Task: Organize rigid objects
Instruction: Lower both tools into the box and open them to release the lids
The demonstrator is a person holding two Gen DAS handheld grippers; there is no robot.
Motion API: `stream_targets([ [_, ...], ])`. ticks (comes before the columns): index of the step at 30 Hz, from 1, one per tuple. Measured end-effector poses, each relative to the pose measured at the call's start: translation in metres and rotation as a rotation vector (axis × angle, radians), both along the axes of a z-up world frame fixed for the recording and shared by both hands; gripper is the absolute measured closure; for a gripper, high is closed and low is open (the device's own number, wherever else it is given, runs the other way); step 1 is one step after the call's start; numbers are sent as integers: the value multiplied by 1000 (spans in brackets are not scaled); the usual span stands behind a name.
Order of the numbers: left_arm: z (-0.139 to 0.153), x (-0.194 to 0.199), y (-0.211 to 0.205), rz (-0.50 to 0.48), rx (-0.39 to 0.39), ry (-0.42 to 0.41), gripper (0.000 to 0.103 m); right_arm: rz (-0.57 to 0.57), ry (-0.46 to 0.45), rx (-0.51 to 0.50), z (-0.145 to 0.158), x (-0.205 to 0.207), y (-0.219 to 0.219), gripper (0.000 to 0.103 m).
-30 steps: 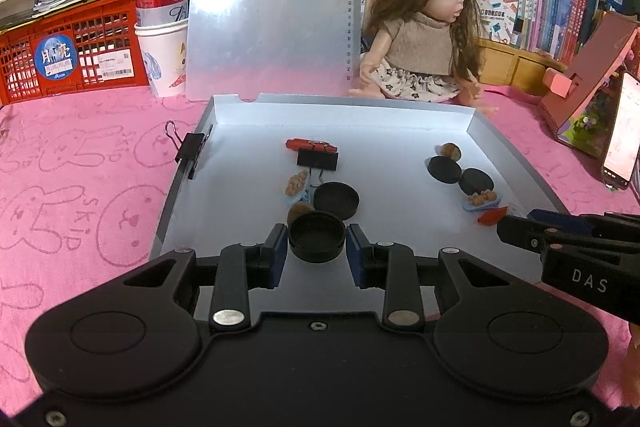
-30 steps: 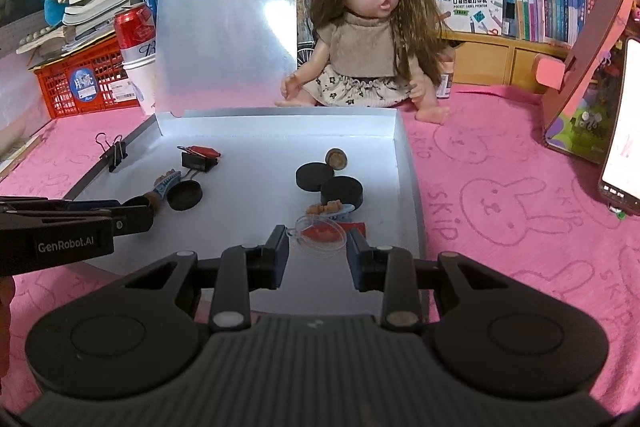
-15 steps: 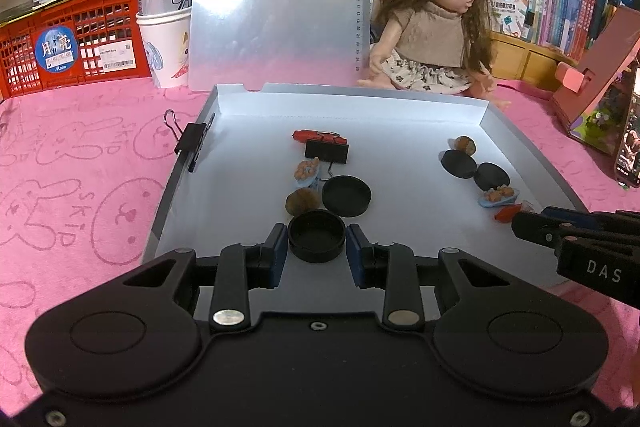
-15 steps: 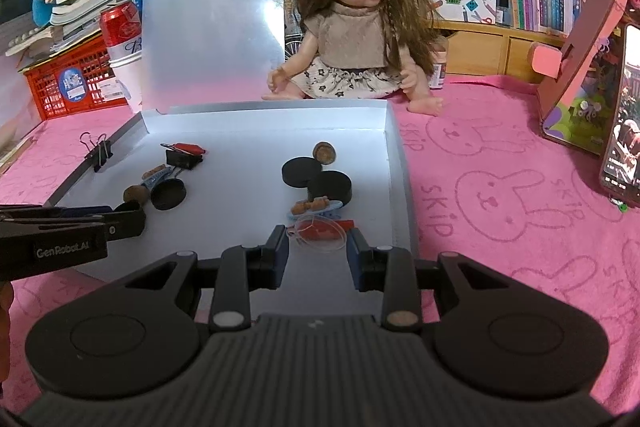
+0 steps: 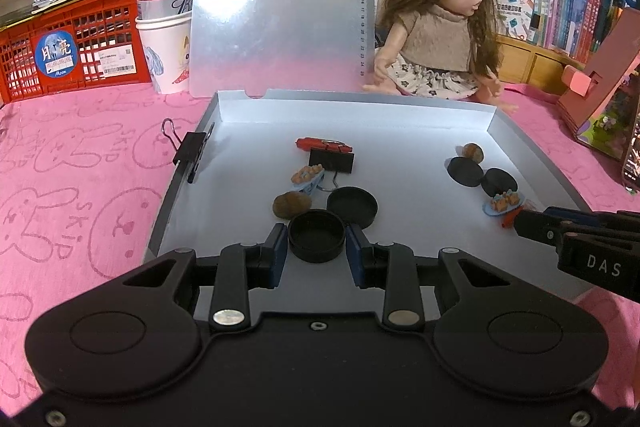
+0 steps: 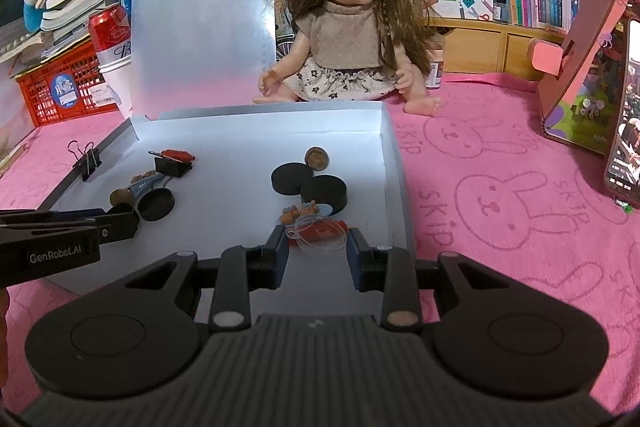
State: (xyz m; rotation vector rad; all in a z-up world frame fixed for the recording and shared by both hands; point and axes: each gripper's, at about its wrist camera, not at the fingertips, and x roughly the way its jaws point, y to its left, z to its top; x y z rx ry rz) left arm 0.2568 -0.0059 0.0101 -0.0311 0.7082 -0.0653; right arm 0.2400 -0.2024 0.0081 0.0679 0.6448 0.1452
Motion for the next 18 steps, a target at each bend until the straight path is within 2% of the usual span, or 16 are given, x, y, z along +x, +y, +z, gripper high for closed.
stream_targets([
  [18,-4,14,-4,18,32,-24,73,1,-16,12,-3,12,2,66],
])
